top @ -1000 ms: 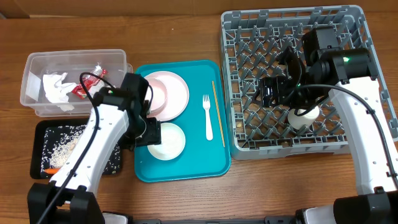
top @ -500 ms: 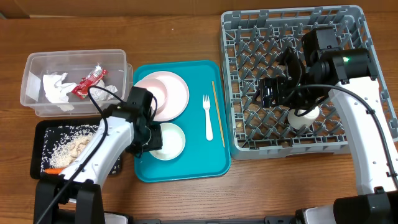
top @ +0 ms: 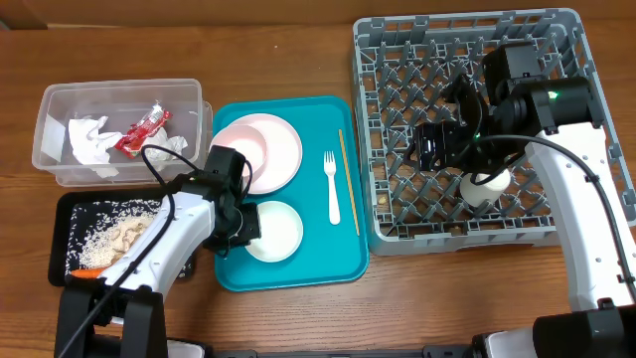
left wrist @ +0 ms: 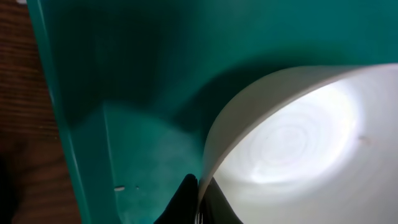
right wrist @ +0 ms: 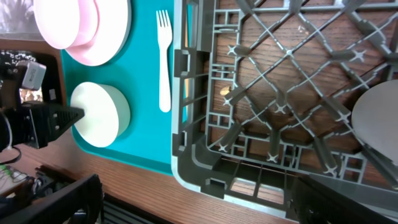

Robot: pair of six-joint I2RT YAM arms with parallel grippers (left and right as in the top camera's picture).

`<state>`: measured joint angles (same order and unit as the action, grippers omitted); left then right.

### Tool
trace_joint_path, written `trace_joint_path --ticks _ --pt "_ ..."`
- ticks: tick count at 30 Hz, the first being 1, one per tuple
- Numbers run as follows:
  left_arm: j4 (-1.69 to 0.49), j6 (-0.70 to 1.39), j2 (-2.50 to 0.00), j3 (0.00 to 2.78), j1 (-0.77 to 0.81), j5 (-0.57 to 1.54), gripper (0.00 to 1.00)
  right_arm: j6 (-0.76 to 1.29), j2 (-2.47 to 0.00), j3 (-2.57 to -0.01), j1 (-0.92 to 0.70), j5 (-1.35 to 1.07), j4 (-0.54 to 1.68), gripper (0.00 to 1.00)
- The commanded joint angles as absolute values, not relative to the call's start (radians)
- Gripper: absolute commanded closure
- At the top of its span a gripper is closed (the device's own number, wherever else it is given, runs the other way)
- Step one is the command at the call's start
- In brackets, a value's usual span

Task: Sort waste into correct bins and load items into the dishwasher
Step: 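Grasp the white bowl on the teal tray with the left gripper and lift, then move the bowl right toward the right gripper for handover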

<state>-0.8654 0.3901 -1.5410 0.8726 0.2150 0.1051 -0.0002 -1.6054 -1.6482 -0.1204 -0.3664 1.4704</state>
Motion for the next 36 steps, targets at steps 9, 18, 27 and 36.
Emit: trace_joint_path --ticks 9,18,27,36 --pt "-1.131 0.346 -1.514 1.24 0.22 0.127 0.96 -0.005 -1.586 -1.654 -0.123 -0.429 1.46 0.0" --pt "-1.124 0.287 -1.49 1.468 0.258 0.314 0.96 -0.124 -1.586 -1.654 -0.123 -0.634 1.472 0.0" --pt "-1.071 0.295 -1.491 1.515 0.295 0.465 0.96 -0.143 -1.586 -1.654 -0.124 -0.744 1.419 0.0" --pt "-1.04 0.311 -1.491 1.515 0.323 0.458 0.96 -0.144 -1.586 -1.654 -0.134 -0.831 1.394 0.0"
